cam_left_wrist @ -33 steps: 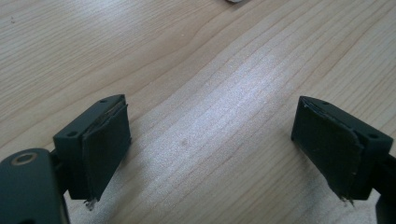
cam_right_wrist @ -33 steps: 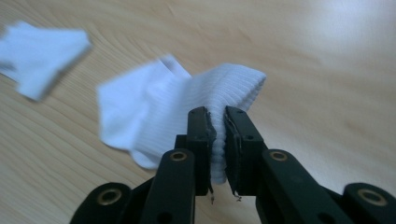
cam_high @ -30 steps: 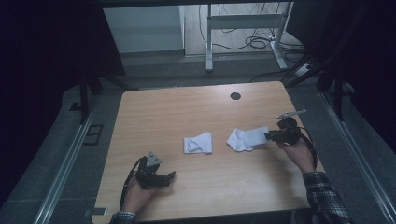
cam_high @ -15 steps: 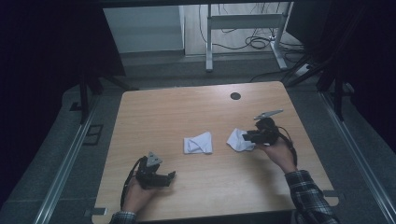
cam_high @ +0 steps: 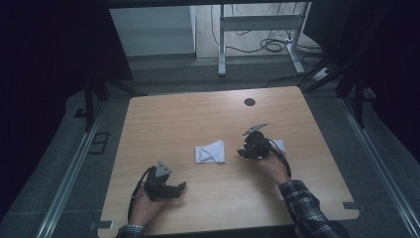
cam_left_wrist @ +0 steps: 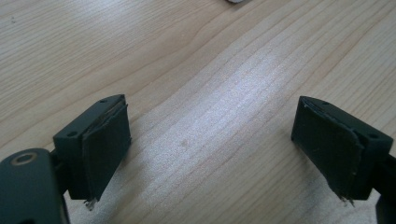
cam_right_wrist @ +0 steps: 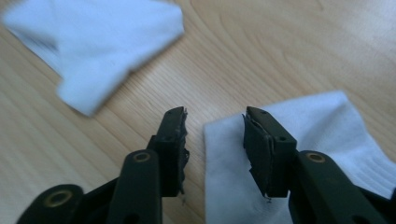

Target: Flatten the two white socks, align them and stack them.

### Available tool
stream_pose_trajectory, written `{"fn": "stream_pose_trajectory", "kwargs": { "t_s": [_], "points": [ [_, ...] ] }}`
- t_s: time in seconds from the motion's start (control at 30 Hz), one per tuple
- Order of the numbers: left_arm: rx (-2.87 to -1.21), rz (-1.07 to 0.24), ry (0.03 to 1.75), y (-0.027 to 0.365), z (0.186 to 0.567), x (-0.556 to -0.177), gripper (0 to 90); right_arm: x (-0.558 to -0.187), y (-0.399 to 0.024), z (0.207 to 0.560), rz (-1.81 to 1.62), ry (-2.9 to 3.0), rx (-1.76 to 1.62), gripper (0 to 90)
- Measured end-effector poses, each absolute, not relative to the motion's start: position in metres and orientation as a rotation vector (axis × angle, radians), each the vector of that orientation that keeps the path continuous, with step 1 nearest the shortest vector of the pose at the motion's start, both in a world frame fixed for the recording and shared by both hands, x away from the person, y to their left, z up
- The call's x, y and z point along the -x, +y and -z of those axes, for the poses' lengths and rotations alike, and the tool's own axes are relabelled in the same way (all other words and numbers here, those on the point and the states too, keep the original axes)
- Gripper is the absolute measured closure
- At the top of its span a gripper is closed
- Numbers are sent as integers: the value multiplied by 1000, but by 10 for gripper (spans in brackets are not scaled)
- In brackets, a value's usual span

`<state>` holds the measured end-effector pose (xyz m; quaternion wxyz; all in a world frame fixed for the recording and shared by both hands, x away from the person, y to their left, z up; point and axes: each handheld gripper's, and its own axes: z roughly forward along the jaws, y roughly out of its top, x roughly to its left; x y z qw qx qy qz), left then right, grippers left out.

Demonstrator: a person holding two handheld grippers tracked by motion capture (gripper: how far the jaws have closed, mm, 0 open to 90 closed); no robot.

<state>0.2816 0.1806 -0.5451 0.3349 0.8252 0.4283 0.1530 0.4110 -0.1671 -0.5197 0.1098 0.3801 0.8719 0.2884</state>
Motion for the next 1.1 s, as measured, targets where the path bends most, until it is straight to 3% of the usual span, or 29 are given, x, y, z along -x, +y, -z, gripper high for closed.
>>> {"fn": "stream_pose_trajectory", "kwargs": {
  "t_s": [0.07, 0.1, 0.3, 0.53, 0.67, 0.83, 0.9, 1.1],
  "points": [
    [-2153, -399, 1118, 181, 545, -282, 117, -409, -167, 522, -828, 2526, -1084, 704],
    [-2153, -399, 1118, 181, 545, -282, 117, -408, -168, 522, -821, 2512, -1092, 816],
    [-2154, -399, 1117, 181, 545, -282, 117, -410, -175, 514, -887, 2537, -1160, 861],
    [-2159, -402, 1110, 181, 545, -282, 117, -398, -184, 444, -1146, 2466, -1092, 857],
    [-2158, -401, 1111, 181, 545, -282, 117, -394, -188, 431, -1160, 2459, -1070, 854],
    [-2155, -399, 1117, 181, 545, -282, 117, -393, -192, 457, -1080, 2532, -1106, 841],
    [-2155, -399, 1117, 181, 545, -282, 117, -390, -197, 483, -1031, 2588, -1137, 770],
    [-2152, -400, 1122, 180, 545, -282, 116, -382, -208, 500, -1029, 2601, -1159, 619]
  ]
}}
